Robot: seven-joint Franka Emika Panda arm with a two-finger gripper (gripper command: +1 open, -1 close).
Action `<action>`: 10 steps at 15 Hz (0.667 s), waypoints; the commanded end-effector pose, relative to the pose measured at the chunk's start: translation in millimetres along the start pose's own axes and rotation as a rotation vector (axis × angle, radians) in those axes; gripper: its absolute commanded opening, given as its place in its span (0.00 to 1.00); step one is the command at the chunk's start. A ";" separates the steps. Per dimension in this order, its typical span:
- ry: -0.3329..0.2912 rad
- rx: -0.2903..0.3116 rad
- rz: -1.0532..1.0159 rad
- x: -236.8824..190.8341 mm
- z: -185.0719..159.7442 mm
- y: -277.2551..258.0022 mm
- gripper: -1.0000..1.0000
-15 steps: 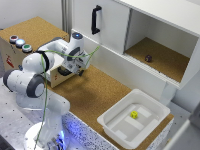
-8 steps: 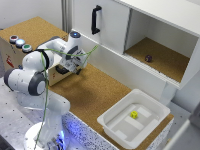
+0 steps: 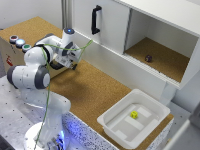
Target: Close the drawer
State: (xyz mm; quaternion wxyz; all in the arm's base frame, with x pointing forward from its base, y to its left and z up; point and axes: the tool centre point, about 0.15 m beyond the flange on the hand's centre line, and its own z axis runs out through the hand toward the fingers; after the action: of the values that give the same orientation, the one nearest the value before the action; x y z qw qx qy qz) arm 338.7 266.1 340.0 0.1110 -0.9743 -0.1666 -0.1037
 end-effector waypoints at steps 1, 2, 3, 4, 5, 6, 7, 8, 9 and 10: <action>-0.040 0.010 -0.113 18.6 24.5 -56.4 0.00; -0.040 0.003 -0.124 18.3 20.8 -61.3 1.00; -0.041 0.005 -0.134 19.6 11.8 -64.4 1.00; -0.027 0.004 -0.129 14.2 3.0 -61.4 1.00; -0.030 0.009 -0.120 11.8 -7.6 -57.5 1.00; -0.039 0.008 -0.123 8.5 -22.2 -52.6 1.00; -0.028 0.016 -0.121 5.4 -34.0 -49.3 1.00; 0.008 0.004 -0.115 0.1 -53.1 -45.5 1.00; 0.020 -0.007 -0.112 -1.7 -65.8 -40.8 1.00; 0.040 -0.009 -0.091 -2.6 -80.7 -30.6 1.00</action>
State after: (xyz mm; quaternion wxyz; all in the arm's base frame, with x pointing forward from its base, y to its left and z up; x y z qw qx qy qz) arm 332.7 317.1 358.9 0.1110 -0.9626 -0.2193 -0.1137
